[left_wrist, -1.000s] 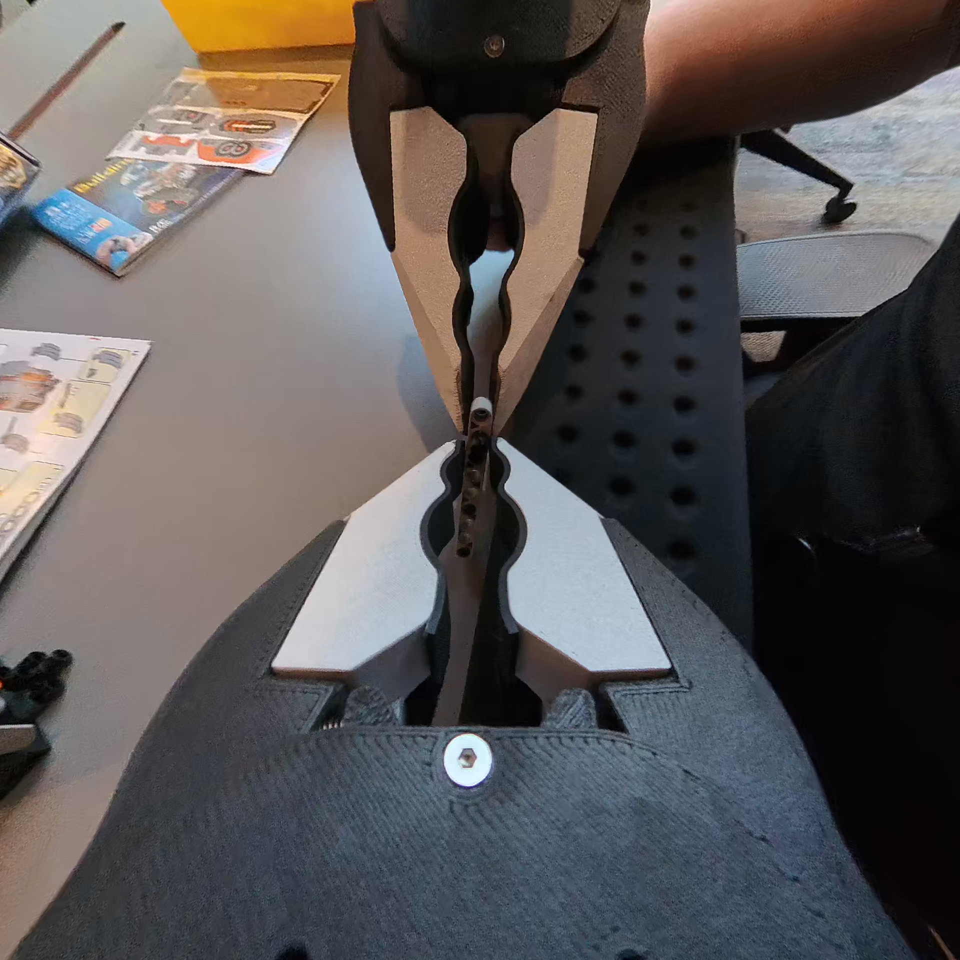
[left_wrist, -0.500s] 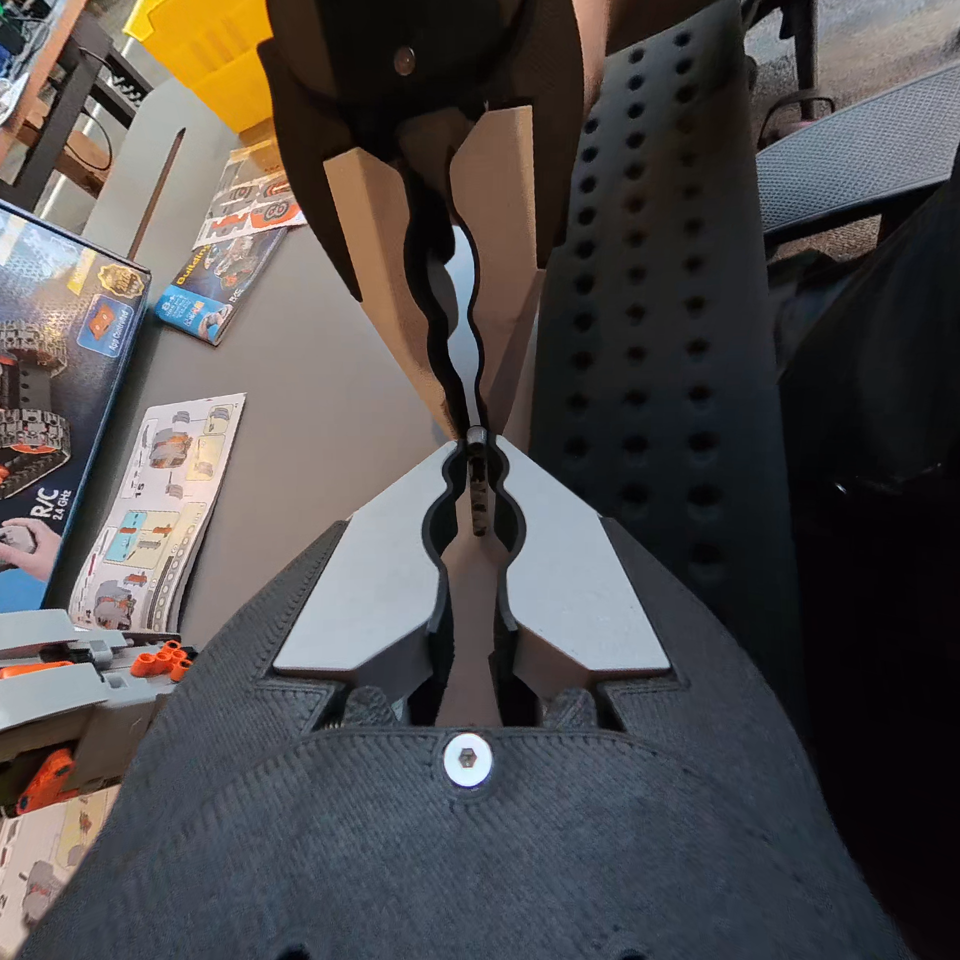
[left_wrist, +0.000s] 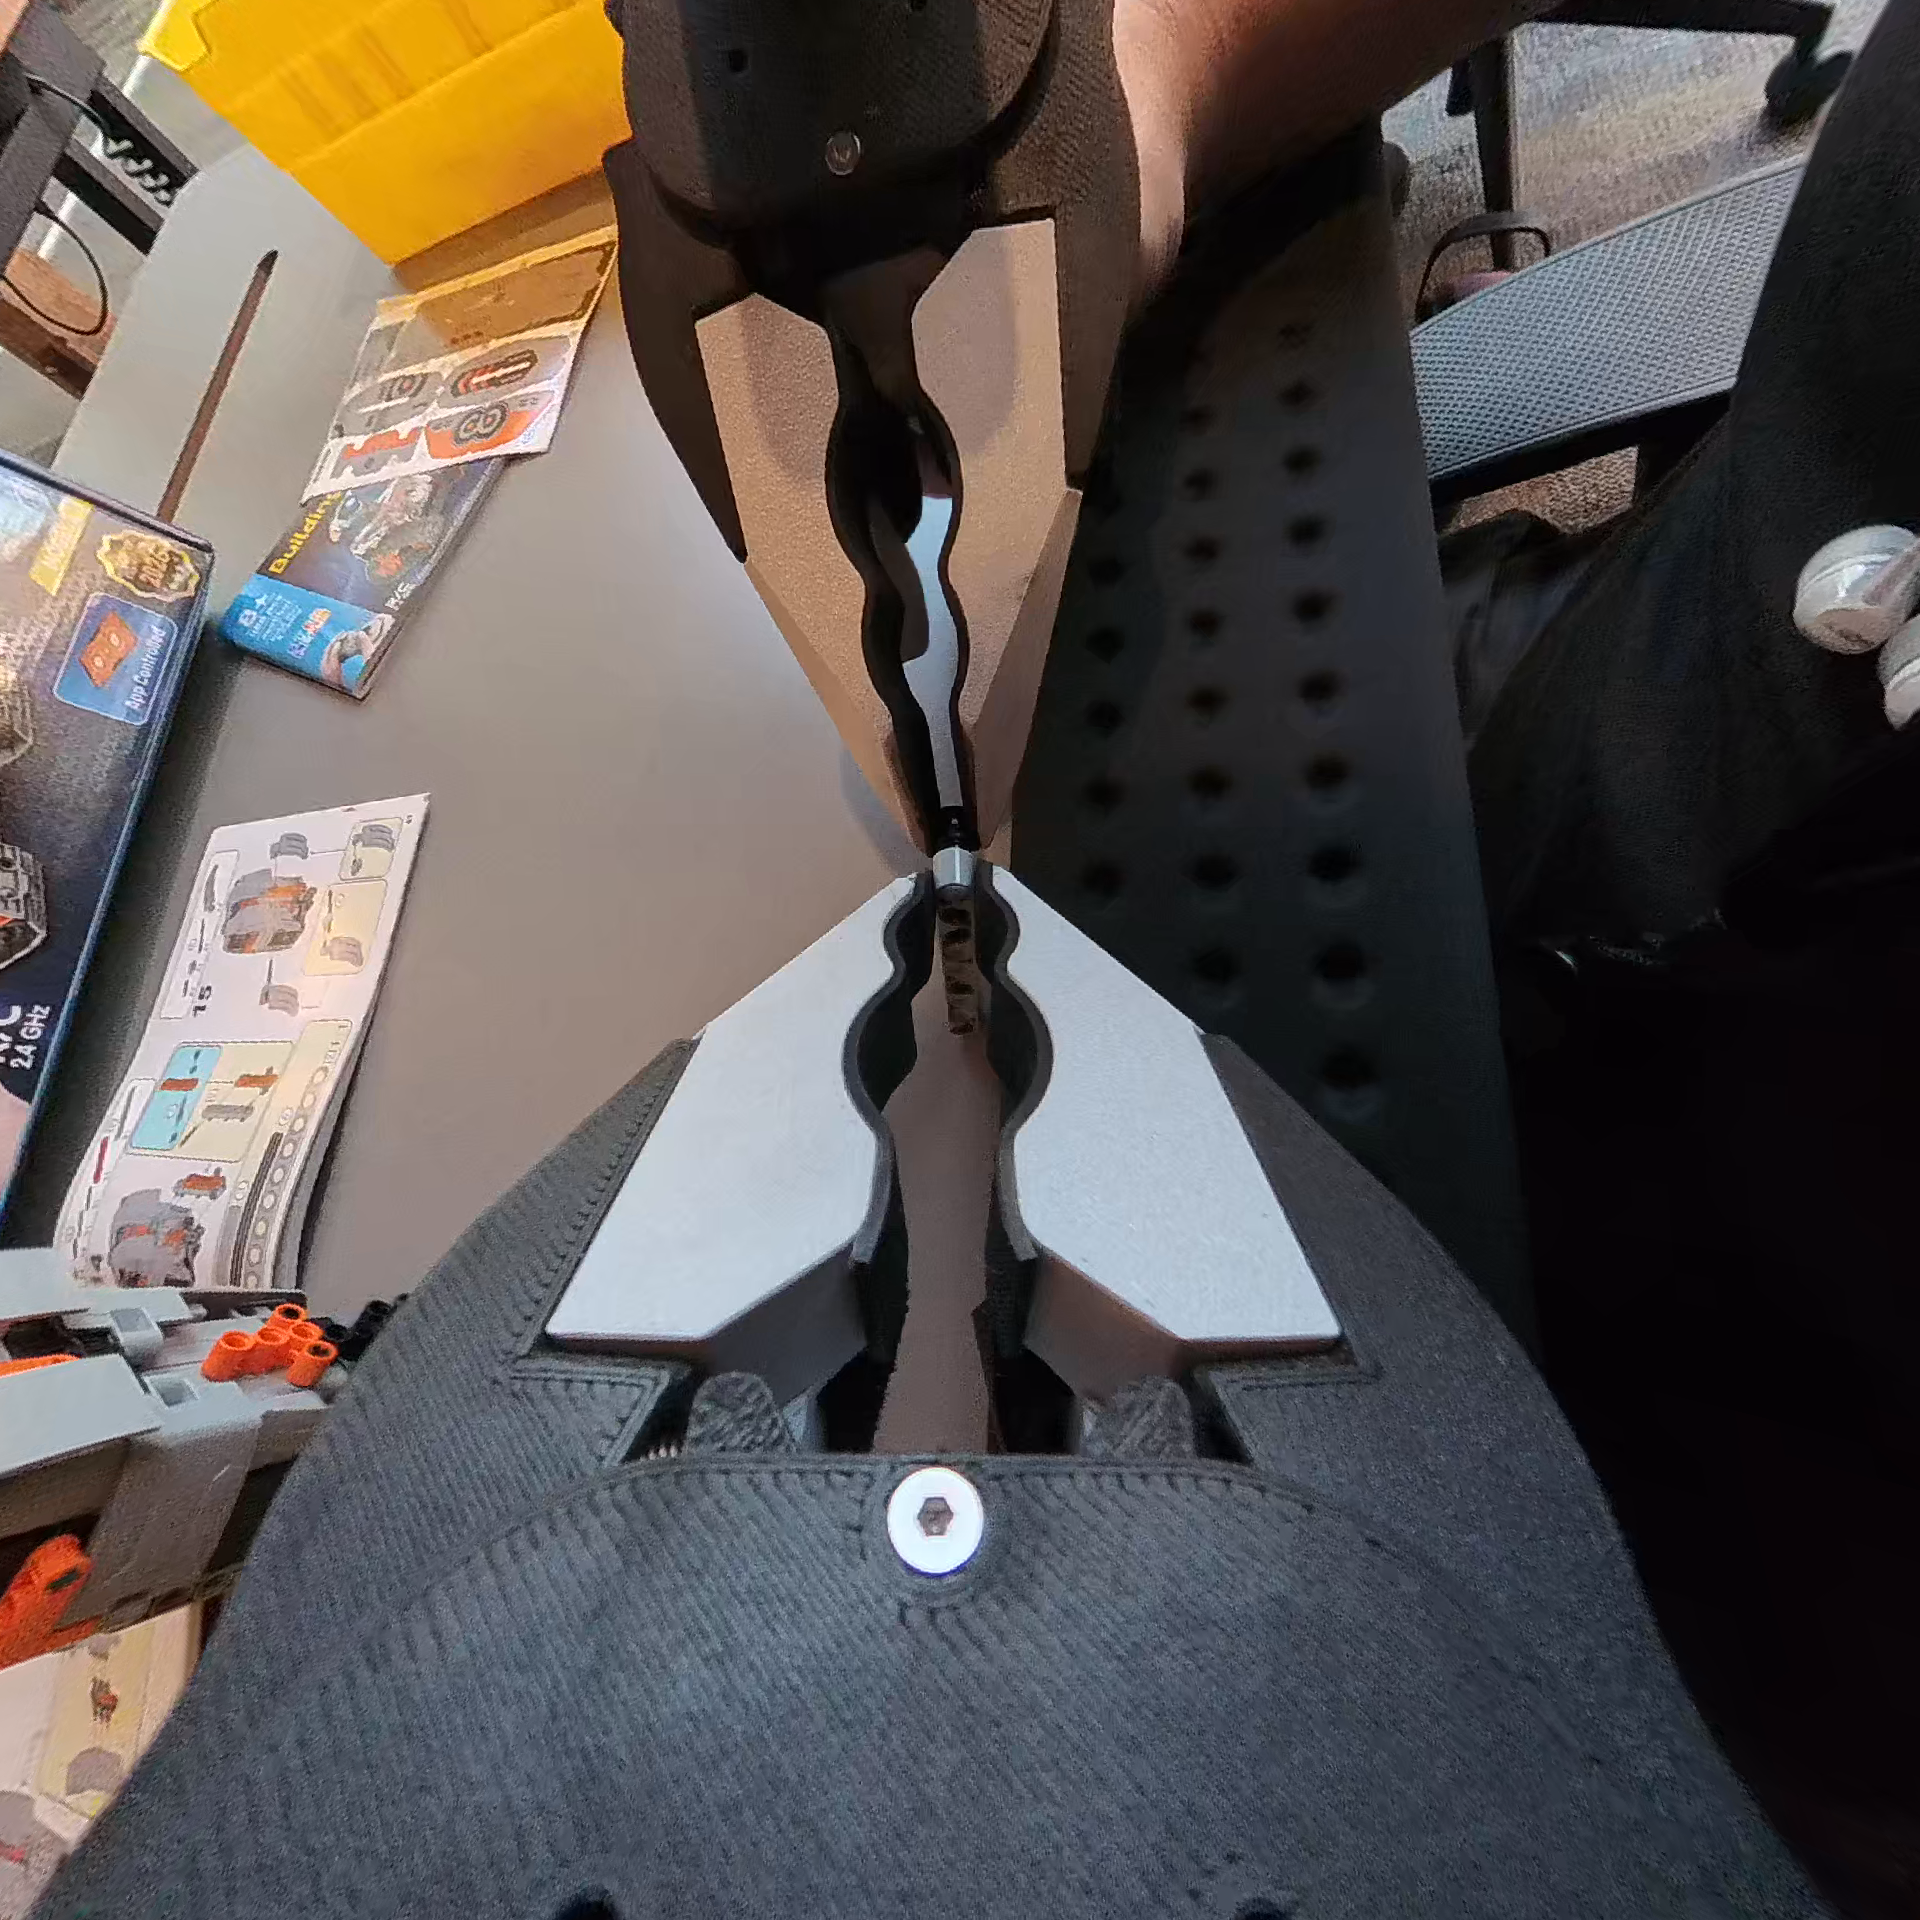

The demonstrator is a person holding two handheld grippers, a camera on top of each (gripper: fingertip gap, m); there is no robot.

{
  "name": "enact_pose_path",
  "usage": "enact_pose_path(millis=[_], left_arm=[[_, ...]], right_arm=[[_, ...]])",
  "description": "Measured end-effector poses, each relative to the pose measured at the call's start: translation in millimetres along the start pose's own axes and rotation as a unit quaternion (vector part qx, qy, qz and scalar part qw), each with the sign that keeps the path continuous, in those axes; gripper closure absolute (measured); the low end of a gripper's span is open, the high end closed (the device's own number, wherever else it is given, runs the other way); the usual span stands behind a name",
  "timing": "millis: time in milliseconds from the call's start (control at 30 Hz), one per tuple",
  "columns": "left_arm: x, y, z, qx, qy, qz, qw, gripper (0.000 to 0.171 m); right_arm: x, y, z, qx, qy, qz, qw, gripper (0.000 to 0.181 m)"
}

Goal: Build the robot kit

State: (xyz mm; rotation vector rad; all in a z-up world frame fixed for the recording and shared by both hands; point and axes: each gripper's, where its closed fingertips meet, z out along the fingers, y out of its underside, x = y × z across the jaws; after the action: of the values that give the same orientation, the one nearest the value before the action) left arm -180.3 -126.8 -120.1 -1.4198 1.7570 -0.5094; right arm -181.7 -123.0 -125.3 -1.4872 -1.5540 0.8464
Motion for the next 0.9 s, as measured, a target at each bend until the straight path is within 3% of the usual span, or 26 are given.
enact_pose_path(millis=[533, 667, 767, 900], left_arm=[[9, -8, 5, -0.01, 0.0, 0.012, 1.0, 0.165], [7, -16, 6, 0.023, -0.006, -0.004, 1.0, 0.165], [8, -12, 15, 0.025, -0.018, -0.031, 0.999, 0.149], [11, -10, 22, 0.011, -0.071, 0.027, 0.997, 0.166]], right_arm=[[-10, 2, -12, -0.003, 0.027, -0.037, 0.999, 0.175], [-8, -2, -17, 0.011, 0.035, -0.026, 0.999, 0.176], [-12, -12, -20, 0.042, 0.028, -0.023, 0.998, 0.176], [-16, -6, -13, 0.015, 0.02, -0.028, 0.999, 0.175]])
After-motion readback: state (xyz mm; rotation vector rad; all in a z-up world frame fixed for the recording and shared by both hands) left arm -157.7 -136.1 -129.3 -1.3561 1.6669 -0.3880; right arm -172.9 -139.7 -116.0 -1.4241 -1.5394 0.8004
